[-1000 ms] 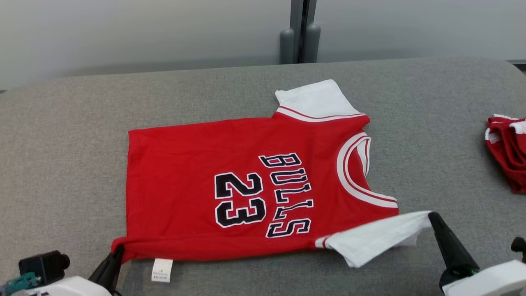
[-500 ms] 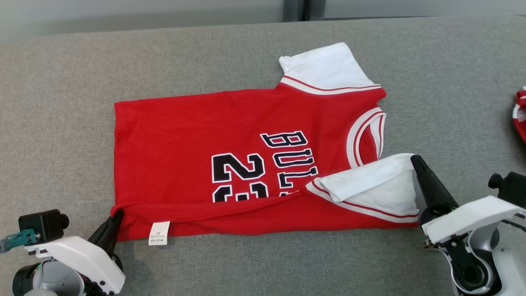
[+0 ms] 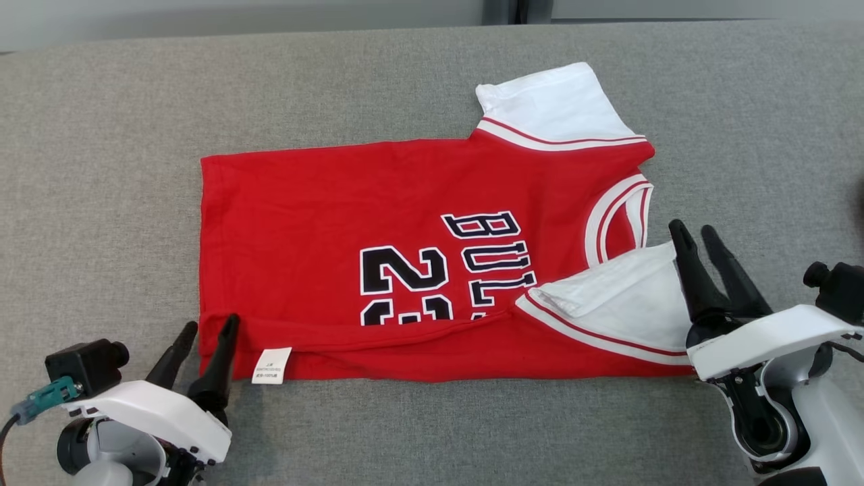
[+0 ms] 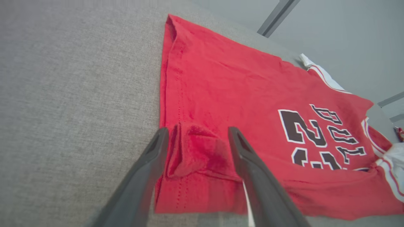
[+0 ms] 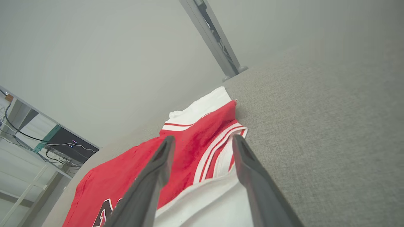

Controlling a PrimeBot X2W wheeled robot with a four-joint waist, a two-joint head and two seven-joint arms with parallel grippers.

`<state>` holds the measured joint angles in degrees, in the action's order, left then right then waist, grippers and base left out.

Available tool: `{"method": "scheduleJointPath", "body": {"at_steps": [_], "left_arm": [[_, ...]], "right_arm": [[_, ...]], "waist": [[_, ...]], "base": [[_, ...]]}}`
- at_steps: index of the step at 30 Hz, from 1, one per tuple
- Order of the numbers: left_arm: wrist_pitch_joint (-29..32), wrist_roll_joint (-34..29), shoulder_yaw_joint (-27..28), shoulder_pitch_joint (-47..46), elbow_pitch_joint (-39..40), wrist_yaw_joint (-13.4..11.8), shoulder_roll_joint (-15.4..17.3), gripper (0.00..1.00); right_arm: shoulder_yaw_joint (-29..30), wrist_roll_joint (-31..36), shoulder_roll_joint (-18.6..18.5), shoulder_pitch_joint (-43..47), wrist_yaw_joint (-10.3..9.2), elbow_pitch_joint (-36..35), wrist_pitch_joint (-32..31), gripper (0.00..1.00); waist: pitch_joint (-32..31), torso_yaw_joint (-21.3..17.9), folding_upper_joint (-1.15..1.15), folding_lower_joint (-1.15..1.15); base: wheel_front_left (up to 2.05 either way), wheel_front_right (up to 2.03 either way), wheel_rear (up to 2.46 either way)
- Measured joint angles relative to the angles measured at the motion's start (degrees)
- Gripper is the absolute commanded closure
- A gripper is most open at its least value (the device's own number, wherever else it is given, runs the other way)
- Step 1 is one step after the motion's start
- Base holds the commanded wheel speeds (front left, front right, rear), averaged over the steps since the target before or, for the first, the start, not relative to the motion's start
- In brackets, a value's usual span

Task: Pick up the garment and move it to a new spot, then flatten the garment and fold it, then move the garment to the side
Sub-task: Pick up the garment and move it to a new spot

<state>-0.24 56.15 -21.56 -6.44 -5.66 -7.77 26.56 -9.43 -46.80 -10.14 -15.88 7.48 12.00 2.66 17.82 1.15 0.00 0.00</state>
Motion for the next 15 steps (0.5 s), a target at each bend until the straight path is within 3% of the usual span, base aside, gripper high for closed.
{"method": "scheduleJointPath", "body": {"at_steps": [7, 15], "left_arm": [[-9.42, -4.32, 0.90, -0.11, 0.37, -0.20, -1.62, 0.00], [-14.50, -12.05, 4.00, -3.35, 3.08, -1.41, -4.00, 0.00]], "right_arm": [[-0.76, 8.79, -2.85, 0.40, 0.00, -0.36, 9.31, 0.00], [3.35, 21.82, -2.22, 2.27, 0.01, -2.40, 11.76, 0.00]], "waist": [[-2.39, 0.47, 0.00, 0.00], [-5.55, 1.15, 0.00, 0.00]], "base": [[0.00, 0.00, 0.00], [0.00, 0.00, 0.00]]}}
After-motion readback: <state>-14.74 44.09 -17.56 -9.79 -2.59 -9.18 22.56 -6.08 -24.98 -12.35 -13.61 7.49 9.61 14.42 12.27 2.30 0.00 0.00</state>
